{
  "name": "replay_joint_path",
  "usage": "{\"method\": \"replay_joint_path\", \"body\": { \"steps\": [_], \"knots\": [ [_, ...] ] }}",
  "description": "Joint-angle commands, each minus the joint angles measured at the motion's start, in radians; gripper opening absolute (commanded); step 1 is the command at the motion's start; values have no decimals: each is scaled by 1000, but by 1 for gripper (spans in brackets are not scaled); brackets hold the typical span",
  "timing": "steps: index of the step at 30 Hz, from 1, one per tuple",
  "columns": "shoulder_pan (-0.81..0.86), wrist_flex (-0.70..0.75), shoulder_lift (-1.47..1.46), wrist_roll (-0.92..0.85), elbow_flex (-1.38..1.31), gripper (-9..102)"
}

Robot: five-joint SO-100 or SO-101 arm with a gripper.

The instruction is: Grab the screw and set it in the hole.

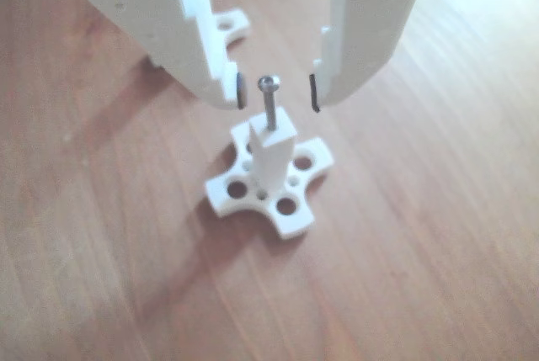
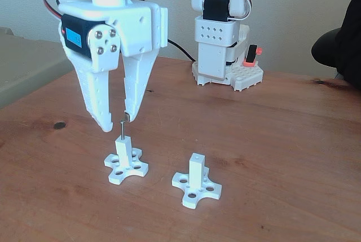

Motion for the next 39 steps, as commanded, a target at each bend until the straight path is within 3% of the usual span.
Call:
{"method": "replay_joint_path", "body": {
  "steps": [1,39],
  "knots": [
    [-11,0,17,-15,-95,9],
    [-20,-20,-17,-21,-95,7]
  ]
}}
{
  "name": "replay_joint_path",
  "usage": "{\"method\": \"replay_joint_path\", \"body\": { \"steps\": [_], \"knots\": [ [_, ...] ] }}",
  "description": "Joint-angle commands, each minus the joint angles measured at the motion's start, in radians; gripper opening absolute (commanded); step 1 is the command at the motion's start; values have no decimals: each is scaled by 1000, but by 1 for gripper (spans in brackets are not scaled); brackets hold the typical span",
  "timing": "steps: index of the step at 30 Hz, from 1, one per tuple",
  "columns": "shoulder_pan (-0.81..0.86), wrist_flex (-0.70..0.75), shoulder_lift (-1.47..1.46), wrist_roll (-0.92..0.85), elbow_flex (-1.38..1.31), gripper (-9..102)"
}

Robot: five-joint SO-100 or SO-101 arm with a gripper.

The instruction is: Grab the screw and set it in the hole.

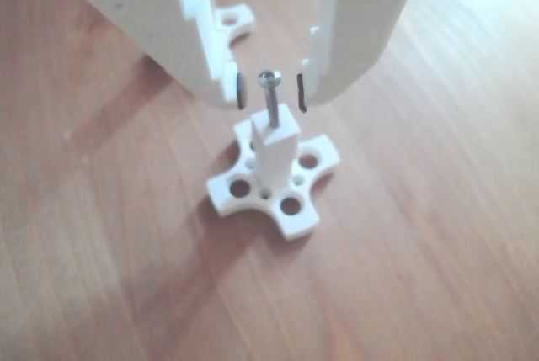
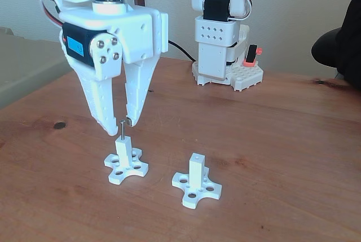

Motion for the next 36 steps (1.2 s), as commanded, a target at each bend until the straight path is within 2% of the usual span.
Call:
{"method": "replay_joint_path", "body": {
  "steps": [1,36],
  "knots": [
    [-11,-18,20,-12,-80,7],
    [-14,-37,6,-21,-78,3]
  ]
}}
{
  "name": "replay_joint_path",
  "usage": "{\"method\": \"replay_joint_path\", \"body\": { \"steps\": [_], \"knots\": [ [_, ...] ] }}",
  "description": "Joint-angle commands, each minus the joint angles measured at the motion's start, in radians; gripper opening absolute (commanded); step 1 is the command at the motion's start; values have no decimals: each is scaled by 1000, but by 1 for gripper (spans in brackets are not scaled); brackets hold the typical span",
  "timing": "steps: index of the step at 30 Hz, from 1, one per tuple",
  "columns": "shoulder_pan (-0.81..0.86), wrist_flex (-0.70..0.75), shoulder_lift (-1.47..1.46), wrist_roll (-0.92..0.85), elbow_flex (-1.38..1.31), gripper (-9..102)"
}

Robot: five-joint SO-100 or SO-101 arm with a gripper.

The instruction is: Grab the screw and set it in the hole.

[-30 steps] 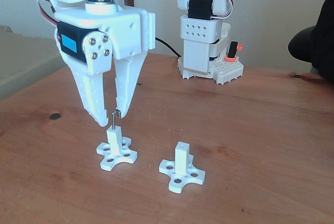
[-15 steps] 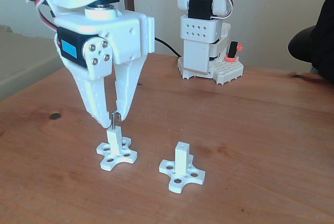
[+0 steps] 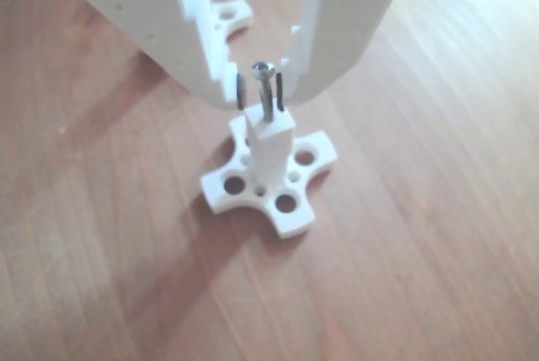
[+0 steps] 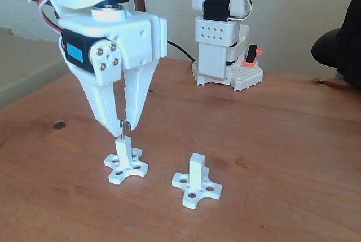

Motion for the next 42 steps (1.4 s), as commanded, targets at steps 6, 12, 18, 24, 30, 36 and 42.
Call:
{"method": "replay_joint_path", "body": {
  "steps": [6,12,18,24,30,36,42],
  "knots": [
    [-14,-18,18,-12,-89,3],
    [-14,-18,14,-12,-98,2],
    [-12,-23,8,-12,-103,2],
    [-12,-29,6,-15,-104,-2],
    [-9,-37,6,-21,-104,-4],
    [-6,-40,11,-37,-117,-4],
    [-11,-14,17,-44,-135,-4]
  ]
}}
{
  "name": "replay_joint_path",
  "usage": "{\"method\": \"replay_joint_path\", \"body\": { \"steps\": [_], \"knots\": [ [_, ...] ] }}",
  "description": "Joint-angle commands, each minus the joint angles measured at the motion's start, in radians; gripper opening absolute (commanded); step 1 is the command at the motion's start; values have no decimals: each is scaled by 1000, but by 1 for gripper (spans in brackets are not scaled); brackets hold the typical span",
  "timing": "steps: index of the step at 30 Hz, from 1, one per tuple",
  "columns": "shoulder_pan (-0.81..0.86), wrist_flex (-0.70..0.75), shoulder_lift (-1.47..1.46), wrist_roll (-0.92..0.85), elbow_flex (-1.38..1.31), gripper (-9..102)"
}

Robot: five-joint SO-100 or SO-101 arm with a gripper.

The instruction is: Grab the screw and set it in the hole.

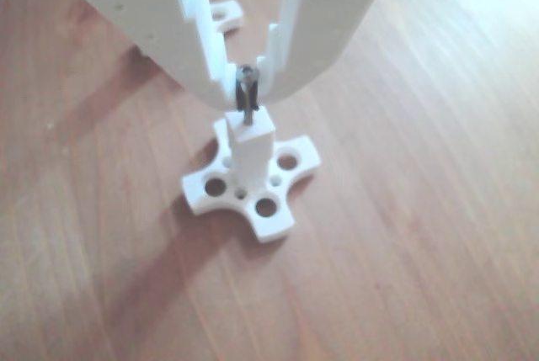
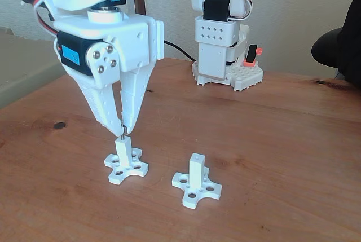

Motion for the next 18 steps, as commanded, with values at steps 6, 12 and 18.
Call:
{"method": "replay_joint_path", "body": {
  "steps": [6,12,18],
  "knots": [
    [-18,38,54,-6,-120,-4],
    [-48,61,75,6,-126,-4],
    [-92,83,106,21,-127,-4]
  ]
}}
